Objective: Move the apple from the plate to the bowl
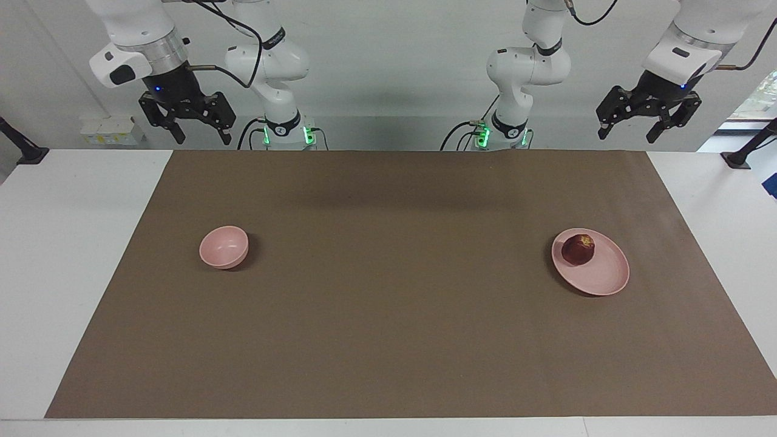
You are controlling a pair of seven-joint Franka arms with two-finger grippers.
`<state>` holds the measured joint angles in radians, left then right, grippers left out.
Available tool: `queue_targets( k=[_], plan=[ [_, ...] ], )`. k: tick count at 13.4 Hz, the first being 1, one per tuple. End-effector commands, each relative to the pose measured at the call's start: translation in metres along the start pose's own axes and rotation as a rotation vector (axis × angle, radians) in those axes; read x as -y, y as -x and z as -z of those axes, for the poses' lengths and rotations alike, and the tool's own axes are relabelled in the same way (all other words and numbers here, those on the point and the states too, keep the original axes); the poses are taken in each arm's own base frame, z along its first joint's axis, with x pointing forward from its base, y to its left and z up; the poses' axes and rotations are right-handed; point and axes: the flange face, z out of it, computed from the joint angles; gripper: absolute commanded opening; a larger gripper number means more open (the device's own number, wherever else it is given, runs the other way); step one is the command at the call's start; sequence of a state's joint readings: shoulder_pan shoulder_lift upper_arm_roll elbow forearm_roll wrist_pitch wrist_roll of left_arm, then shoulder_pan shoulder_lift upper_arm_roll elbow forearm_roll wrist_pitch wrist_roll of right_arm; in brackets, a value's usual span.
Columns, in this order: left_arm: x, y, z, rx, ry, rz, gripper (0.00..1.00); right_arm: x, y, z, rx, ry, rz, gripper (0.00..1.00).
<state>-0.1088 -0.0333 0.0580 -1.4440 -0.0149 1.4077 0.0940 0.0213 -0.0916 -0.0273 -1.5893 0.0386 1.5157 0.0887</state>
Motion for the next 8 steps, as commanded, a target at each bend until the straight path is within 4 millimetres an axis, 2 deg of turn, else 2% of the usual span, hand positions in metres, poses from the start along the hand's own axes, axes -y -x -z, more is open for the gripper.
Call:
queue_targets(
  k=[1,8],
  plan=[
    [0.0023,0.0017,0.0055,-0.015,-0.001,0.0,1.0,-0.0031,0.0009,0.0009,-0.019,-0.004,0.013,1.0],
    [0.0002,0.0061,0.0042,0.004,0.003,0.0,1.0,-0.0015,0.0002,0.0009,-0.024,-0.018,0.012,1.0]
  ],
)
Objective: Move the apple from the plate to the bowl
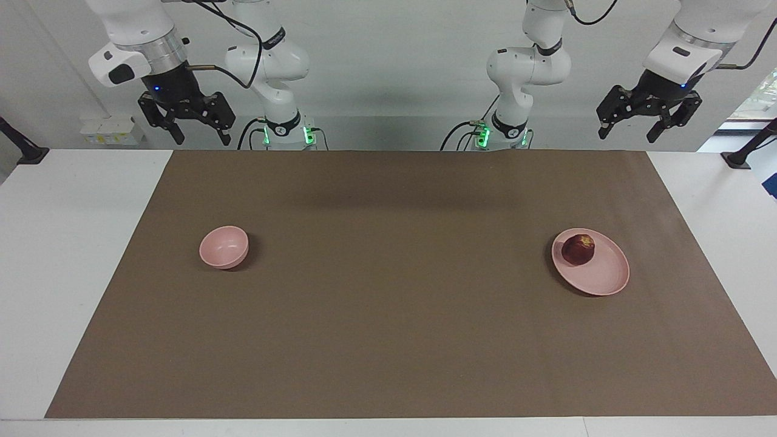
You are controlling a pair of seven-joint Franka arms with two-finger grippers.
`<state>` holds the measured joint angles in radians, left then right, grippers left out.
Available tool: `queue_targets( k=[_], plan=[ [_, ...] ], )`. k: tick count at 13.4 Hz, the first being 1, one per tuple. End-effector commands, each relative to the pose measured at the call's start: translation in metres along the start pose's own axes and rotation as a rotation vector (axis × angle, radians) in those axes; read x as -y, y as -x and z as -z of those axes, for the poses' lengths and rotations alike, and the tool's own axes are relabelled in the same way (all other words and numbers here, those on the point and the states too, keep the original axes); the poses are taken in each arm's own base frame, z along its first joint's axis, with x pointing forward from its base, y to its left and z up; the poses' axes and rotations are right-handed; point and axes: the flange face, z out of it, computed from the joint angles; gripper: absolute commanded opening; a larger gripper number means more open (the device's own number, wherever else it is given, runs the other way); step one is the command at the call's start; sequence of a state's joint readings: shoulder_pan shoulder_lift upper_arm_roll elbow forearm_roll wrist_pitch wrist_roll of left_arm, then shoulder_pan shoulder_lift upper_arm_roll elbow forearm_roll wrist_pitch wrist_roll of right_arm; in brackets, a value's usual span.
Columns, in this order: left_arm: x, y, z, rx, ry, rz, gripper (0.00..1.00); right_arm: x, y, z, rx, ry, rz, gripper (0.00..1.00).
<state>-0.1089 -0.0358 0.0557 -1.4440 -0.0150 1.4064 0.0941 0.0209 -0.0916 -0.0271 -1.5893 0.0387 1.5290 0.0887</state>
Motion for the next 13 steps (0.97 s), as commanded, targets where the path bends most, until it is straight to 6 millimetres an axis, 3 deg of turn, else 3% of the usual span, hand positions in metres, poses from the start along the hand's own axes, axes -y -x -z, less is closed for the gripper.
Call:
queue_targets(
  k=[1,13],
  plan=[
    [0.003,0.0067,0.0037,0.007,0.003,0.006,1.0,-0.003,0.001,0.0005,-0.012,-0.017,0.016,1.0],
    [0.005,0.0021,0.0026,-0.024,0.002,0.003,1.0,0.0009,0.0001,-0.0002,-0.024,-0.02,0.024,1.0]
  ],
)
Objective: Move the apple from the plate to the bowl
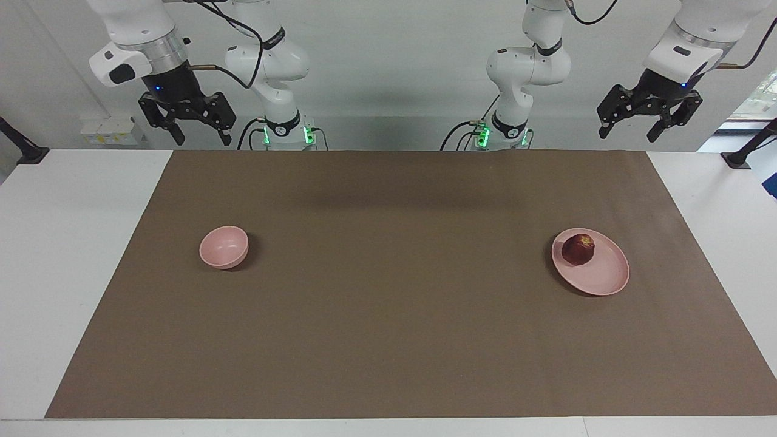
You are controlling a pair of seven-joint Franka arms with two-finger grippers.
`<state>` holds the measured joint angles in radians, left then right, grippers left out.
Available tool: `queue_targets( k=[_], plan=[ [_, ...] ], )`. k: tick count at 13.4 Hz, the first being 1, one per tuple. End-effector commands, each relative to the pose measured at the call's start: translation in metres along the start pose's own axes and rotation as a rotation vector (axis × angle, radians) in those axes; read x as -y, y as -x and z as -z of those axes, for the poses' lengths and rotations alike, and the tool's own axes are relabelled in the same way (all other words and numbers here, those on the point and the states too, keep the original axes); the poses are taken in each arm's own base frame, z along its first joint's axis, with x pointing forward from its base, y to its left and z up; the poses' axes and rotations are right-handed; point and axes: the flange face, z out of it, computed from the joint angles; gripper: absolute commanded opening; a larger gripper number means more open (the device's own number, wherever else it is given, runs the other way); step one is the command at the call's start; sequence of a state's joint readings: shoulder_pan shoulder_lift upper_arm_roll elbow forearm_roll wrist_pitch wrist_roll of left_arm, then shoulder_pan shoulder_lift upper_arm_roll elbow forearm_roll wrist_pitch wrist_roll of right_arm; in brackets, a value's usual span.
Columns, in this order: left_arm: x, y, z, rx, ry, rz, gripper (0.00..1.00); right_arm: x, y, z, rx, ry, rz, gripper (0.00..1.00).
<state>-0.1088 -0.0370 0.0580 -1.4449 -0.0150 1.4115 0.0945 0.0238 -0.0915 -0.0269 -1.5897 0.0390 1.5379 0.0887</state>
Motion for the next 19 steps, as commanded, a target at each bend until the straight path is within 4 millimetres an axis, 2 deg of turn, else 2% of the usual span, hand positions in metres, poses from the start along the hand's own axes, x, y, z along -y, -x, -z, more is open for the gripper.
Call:
queue_targets(
  k=[1,4,7,12,15,19],
  plan=[
    [0.003,0.002,0.002,-0.018,0.002,-0.001,1.0,-0.001,0.001,-0.001,-0.014,-0.019,0.021,1.0],
    [0.004,-0.002,0.003,-0.05,0.0,0.001,1.0,-0.001,0.001,-0.001,-0.016,-0.019,0.021,1.0],
    [0.008,-0.004,-0.008,-0.039,0.003,-0.001,1.0,-0.001,0.001,-0.001,-0.014,-0.019,0.02,1.0],
    [0.032,-0.007,-0.029,-0.052,-0.001,-0.008,1.0,0.003,0.001,-0.004,-0.011,-0.02,0.022,1.0],
    [0.042,-0.014,-0.06,-0.052,0.006,-0.01,1.0,0.004,0.0,-0.008,-0.008,-0.021,0.023,1.0],
    [0.044,-0.026,-0.128,-0.088,-0.001,-0.009,1.0,0.008,0.0,-0.013,0.002,-0.022,0.029,1.0]
  ],
)
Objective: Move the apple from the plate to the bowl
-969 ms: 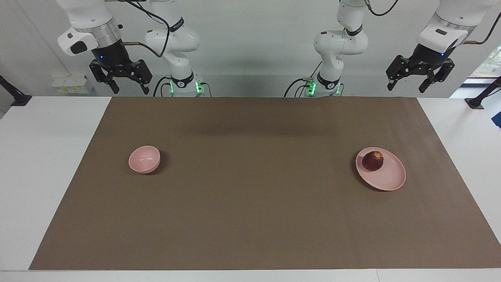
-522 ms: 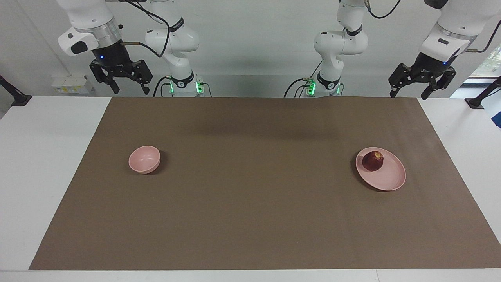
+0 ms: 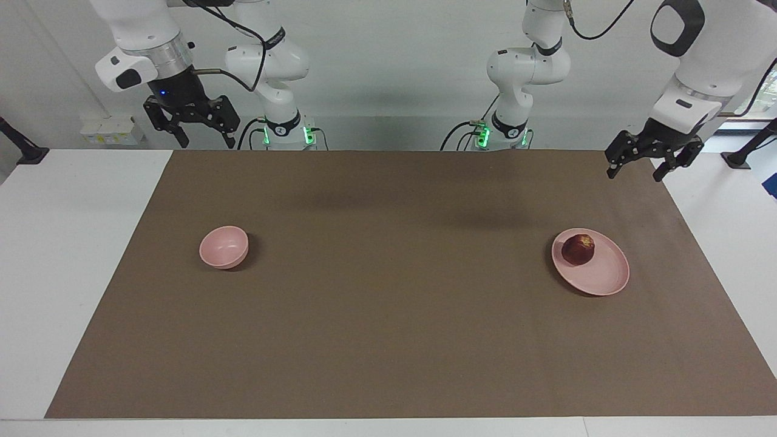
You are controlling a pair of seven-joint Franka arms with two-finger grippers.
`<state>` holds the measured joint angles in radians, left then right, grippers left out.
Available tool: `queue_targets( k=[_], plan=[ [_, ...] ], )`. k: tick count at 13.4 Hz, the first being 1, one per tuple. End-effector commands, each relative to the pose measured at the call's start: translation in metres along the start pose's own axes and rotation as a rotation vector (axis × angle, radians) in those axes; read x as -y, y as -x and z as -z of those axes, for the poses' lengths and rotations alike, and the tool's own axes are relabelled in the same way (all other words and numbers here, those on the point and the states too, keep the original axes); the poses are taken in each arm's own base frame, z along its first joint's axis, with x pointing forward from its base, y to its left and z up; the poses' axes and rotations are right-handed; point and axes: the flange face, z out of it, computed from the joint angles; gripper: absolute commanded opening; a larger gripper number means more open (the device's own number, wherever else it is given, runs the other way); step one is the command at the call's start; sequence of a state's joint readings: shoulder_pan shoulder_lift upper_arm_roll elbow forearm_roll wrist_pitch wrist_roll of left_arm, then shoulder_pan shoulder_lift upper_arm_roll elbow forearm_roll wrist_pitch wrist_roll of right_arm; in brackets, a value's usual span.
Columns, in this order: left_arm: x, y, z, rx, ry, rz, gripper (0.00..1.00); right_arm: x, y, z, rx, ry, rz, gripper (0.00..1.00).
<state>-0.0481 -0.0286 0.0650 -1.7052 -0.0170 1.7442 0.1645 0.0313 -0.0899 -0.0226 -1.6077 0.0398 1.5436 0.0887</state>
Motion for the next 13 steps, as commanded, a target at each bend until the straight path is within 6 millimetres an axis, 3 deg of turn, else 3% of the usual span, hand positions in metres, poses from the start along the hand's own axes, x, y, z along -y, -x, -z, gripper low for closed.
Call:
queue_targets(
  k=[1,7,13],
  plan=[
    [0.001,0.004,-0.045,-0.037,0.007,-0.009,1.0,0.006,-0.001,-0.005,-0.024,-0.024,0.025,1.0],
    [0.001,-0.002,-0.12,-0.061,0.041,0.001,1.0,0.024,-0.009,-0.029,-0.014,-0.03,0.022,1.0],
    [-0.002,-0.011,-0.199,-0.047,0.062,0.024,1.0,0.051,-0.026,-0.076,-0.004,-0.071,0.039,1.0]
  ],
)
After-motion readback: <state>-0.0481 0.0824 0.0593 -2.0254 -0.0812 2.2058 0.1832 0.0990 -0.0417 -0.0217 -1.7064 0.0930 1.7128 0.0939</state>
